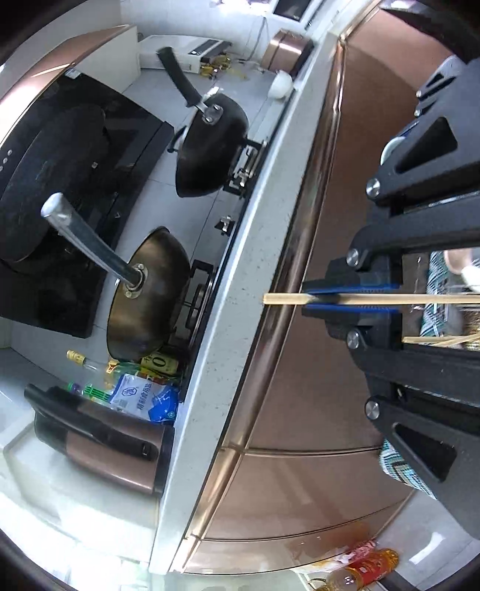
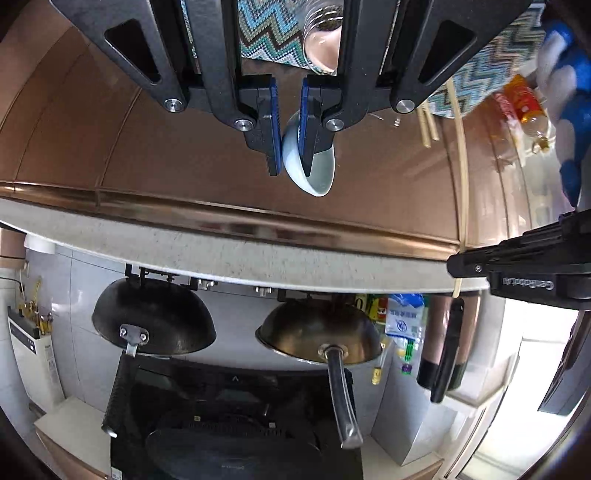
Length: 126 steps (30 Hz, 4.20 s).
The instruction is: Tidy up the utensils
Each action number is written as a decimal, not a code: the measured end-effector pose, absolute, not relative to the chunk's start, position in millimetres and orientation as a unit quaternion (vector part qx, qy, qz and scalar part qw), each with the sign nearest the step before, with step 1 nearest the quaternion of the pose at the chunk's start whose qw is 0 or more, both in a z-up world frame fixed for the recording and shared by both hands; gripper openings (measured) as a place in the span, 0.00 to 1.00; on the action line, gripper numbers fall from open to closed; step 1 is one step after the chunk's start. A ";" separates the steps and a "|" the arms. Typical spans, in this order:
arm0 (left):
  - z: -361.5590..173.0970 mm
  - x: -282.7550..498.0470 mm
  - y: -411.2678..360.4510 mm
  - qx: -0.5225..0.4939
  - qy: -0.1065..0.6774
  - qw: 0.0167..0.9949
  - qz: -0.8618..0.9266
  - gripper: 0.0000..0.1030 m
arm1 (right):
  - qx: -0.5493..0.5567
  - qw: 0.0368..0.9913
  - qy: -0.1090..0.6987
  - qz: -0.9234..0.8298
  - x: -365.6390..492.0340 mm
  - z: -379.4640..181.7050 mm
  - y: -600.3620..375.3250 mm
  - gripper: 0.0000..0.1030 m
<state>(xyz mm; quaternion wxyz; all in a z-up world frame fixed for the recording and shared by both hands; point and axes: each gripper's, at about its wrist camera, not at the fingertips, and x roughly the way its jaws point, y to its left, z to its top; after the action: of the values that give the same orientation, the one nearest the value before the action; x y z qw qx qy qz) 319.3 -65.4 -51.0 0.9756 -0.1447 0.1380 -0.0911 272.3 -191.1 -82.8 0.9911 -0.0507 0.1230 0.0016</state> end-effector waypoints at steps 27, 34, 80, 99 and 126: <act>-105.2 340.3 -74.8 -0.133 0.114 0.983 -0.054 0.05 | -0.054 0.997 0.055 -0.021 294.4 -92.2 -183.7 0.09; -123.3 337.0 -80.4 -0.112 0.111 0.986 -0.058 0.06 | -0.088 0.994 0.065 -0.020 282.7 -138.9 -170.7 0.17; -12.9 80.5 56.1 -0.020 0.141 0.990 0.008 0.44 | -0.017 0.997 0.059 -0.049 23.2 12.7 -218.0 0.35; -142.3 152.4 56.3 -0.045 0.406 0.911 -0.059 0.44 | 0.069 0.935 0.336 0.095 107.3 -99.4 -205.4 0.21; -278.2 291.8 37.7 -0.044 0.609 0.788 -0.082 0.22 | 0.053 0.823 0.550 0.132 258.6 -265.3 -122.3 0.13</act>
<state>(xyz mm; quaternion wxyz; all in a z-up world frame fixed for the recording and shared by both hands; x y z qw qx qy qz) 291.8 37.7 -278.2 0.7878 -0.0435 0.6088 -0.0825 258.6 -122.3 -265.3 0.8229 0.0526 0.5500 0.1323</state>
